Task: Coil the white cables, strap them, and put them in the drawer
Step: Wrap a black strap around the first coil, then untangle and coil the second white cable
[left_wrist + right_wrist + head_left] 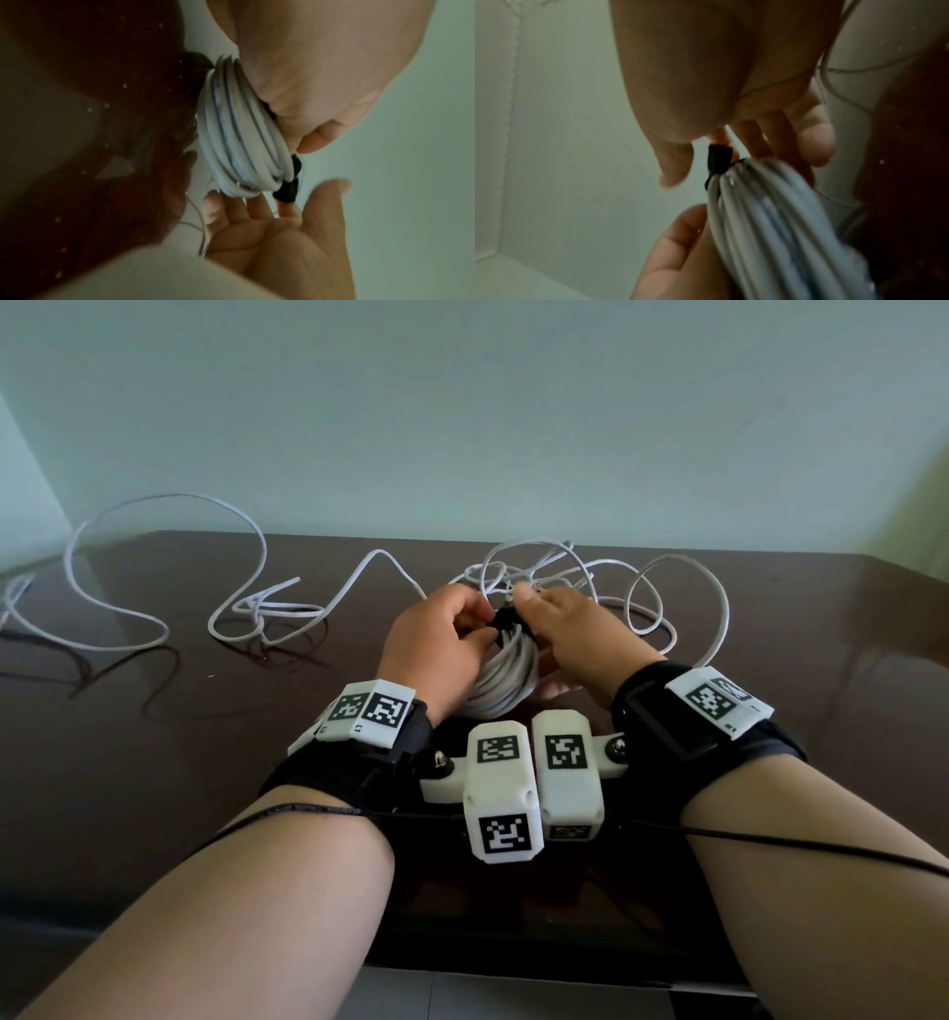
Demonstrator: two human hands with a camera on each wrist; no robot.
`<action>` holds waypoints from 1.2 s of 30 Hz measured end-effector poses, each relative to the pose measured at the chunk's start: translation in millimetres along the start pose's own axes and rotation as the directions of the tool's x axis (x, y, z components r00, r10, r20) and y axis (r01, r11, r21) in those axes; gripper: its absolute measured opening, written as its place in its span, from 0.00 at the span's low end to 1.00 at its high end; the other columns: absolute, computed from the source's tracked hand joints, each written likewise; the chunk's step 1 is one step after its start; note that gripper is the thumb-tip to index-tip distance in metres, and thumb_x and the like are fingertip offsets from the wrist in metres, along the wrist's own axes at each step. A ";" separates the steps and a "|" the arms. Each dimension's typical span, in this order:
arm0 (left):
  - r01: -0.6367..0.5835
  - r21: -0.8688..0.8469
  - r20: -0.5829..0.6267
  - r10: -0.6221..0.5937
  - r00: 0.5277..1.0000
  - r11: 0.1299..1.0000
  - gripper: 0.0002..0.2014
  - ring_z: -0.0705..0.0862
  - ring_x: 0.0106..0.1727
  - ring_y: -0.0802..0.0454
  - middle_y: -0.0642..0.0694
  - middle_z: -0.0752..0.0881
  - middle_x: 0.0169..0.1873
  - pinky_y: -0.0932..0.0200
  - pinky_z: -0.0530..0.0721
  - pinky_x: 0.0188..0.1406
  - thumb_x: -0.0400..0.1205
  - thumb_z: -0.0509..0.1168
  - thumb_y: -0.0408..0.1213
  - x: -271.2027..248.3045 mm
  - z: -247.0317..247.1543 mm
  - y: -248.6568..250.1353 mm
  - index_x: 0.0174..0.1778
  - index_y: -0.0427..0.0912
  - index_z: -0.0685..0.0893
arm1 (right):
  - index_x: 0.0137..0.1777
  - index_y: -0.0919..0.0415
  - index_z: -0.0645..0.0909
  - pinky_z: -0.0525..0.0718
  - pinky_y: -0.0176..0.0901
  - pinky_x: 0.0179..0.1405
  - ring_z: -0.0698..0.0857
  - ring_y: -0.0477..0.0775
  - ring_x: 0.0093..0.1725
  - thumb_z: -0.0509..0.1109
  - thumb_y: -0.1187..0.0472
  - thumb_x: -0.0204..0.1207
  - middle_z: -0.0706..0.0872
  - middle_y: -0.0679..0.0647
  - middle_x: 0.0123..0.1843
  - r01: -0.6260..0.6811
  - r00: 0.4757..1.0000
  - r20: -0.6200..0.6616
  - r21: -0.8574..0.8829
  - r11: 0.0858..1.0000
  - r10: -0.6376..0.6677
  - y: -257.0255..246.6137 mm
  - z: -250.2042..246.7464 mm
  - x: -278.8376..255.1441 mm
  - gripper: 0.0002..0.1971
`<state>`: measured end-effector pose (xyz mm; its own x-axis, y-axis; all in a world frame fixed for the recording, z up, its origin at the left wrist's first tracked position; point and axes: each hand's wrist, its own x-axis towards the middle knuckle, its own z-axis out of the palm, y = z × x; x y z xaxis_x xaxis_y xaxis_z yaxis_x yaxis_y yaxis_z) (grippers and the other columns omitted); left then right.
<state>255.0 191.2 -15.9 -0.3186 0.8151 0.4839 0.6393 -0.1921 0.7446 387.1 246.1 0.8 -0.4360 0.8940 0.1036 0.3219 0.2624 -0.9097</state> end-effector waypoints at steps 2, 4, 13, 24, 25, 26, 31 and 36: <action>-0.012 -0.018 0.049 0.013 0.999 1.000 0.07 0.81 0.37 0.66 0.59 0.85 0.37 0.80 0.74 0.38 0.77 0.69 0.32 -1.5 -0.1 1.9 0.45 0.50 0.83 | 0.54 0.59 0.79 0.85 0.43 0.29 0.87 0.54 0.36 0.70 0.48 0.76 0.88 0.57 0.44 0.014 1.000 0.003 -0.038 0.999 -0.014 2.3 3.9 -0.2 0.15; 0.003 -0.028 0.013 -0.002 1.000 1.000 0.10 0.80 0.38 0.69 0.60 0.84 0.38 0.83 0.73 0.39 0.78 0.66 0.29 -0.9 -0.7 2.3 0.45 0.50 0.82 | 0.49 0.57 0.80 0.83 0.45 0.32 0.87 0.55 0.40 0.73 0.54 0.72 0.88 0.56 0.44 0.037 0.994 -0.101 -0.043 0.998 -0.041 5.7 2.0 2.5 0.10; 0.172 -0.110 -0.173 -0.189 0.967 0.979 0.14 0.76 0.35 0.57 0.58 0.79 0.33 0.61 0.75 0.43 0.78 0.56 0.26 3.0 -7.2 -3.7 0.43 0.49 0.81 | 0.57 0.69 0.80 0.73 0.44 0.39 0.83 0.57 0.43 0.57 0.49 0.83 0.85 0.61 0.43 -0.020 0.979 -0.201 -0.243 0.970 -0.030 9.0 -10.8 6.3 0.22; 0.232 -0.094 -0.151 -0.244 0.958 0.968 0.08 0.76 0.32 0.58 0.56 0.81 0.33 0.61 0.72 0.33 0.78 0.61 0.31 2.2 -6.0 -1.6 0.43 0.49 0.83 | 0.48 0.55 0.81 0.72 0.32 0.31 0.80 0.45 0.37 0.63 0.54 0.79 0.85 0.47 0.39 0.072 0.913 -0.386 -0.171 0.983 -0.135 2.4 -25.9 3.5 0.07; 0.242 -0.110 -0.157 -0.258 0.953 0.964 0.08 0.75 0.31 0.58 0.55 0.80 0.32 0.61 0.71 0.32 0.78 0.61 0.31 2.6 -4.7 0.3 0.43 0.49 0.83 | 0.49 0.55 0.81 0.73 0.35 0.32 0.81 0.46 0.37 0.64 0.55 0.78 0.85 0.48 0.39 0.076 0.909 -0.396 -0.150 0.986 -0.131 1.9 -28.0 3.2 0.07; 0.256 -0.128 -0.162 -0.275 0.948 0.958 0.08 0.75 0.30 0.58 0.55 0.80 0.31 0.61 0.71 0.32 0.78 0.61 0.31 3.3 -3.8 0.9 0.41 0.49 0.82 | 0.49 0.55 0.81 0.75 0.36 0.33 0.81 0.47 0.37 0.64 0.56 0.78 0.86 0.49 0.39 0.072 0.910 -0.399 -0.127 0.989 -0.117 1.9 -28.7 3.4 0.06; 0.289 -0.193 -0.157 -0.320 0.934 0.938 0.11 0.71 0.23 0.56 0.54 0.77 0.25 0.61 0.67 0.24 0.78 0.62 0.31 4.4 -1.3 7.0 0.34 0.52 0.80 | 0.49 0.57 0.82 0.80 0.42 0.39 0.82 0.50 0.36 0.65 0.57 0.77 0.85 0.49 0.36 0.040 0.917 -0.394 -0.059 0.997 -0.060 3.8 -29.0 4.3 0.07; 0.292 -0.189 -0.113 -0.316 0.942 0.938 0.09 0.73 0.27 0.55 0.53 0.78 0.27 0.61 0.71 0.30 0.78 0.62 0.32 7.1 0.7 19.7 0.36 0.50 0.82 | 0.49 0.56 0.80 0.79 0.30 0.28 0.80 0.46 0.28 0.65 0.58 0.77 0.83 0.46 0.34 0.084 0.896 -0.439 0.022 0.996 -0.066 -5.7 -47.6 -1.0 0.05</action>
<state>265.8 193.6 1.8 -0.5815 0.7666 0.2725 0.3743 -0.0454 0.9262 425.8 260.9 25.0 -0.0428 0.9431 0.3296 0.2658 0.3288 -0.9062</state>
